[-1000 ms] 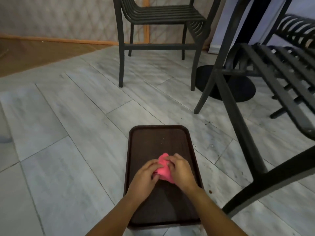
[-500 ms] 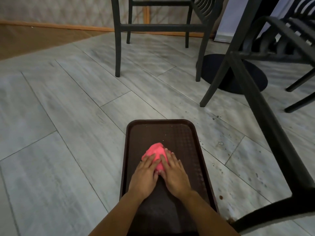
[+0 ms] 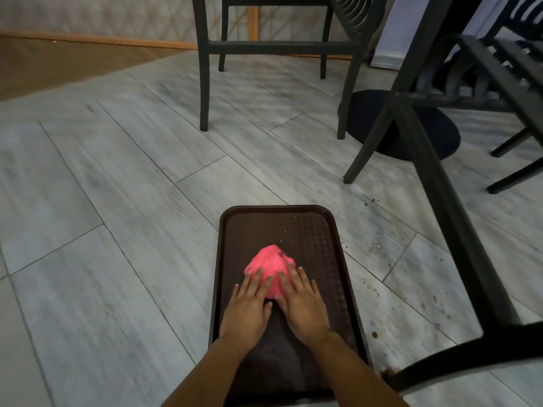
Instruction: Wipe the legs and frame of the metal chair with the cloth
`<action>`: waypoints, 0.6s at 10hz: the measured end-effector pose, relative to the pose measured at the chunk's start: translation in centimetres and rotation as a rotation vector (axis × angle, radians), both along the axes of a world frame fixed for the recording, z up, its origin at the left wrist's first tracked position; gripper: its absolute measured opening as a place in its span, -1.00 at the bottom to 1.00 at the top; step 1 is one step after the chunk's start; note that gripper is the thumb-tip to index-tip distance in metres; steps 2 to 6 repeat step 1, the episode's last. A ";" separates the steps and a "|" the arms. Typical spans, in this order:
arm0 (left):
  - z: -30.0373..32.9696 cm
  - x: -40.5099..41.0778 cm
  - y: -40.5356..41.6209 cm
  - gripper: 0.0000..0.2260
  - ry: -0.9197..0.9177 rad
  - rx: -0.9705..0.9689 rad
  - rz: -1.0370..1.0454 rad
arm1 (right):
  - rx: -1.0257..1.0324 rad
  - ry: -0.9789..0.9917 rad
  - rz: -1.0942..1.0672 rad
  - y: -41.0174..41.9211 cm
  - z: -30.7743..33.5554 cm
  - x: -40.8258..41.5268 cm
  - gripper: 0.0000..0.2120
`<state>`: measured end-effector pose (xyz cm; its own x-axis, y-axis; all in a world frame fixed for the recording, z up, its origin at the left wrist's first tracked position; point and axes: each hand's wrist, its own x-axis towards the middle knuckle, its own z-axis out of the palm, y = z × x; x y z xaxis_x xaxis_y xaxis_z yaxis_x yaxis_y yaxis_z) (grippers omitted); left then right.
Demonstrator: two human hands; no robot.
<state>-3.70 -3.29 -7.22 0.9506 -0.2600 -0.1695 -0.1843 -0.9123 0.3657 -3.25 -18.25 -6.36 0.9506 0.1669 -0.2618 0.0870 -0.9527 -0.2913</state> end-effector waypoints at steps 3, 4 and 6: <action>3.4 -1.3 0.0 -0.49 0.031 0.000 -0.012 | -0.016 0.012 0.022 0.0 3.5 -1.1 -0.49; 3.4 -1.3 0.0 -0.49 0.031 0.000 -0.012 | -0.016 0.012 0.022 0.0 3.5 -1.1 -0.49; 3.4 -1.3 0.0 -0.49 0.031 0.000 -0.012 | -0.016 0.012 0.022 0.0 3.5 -1.1 -0.49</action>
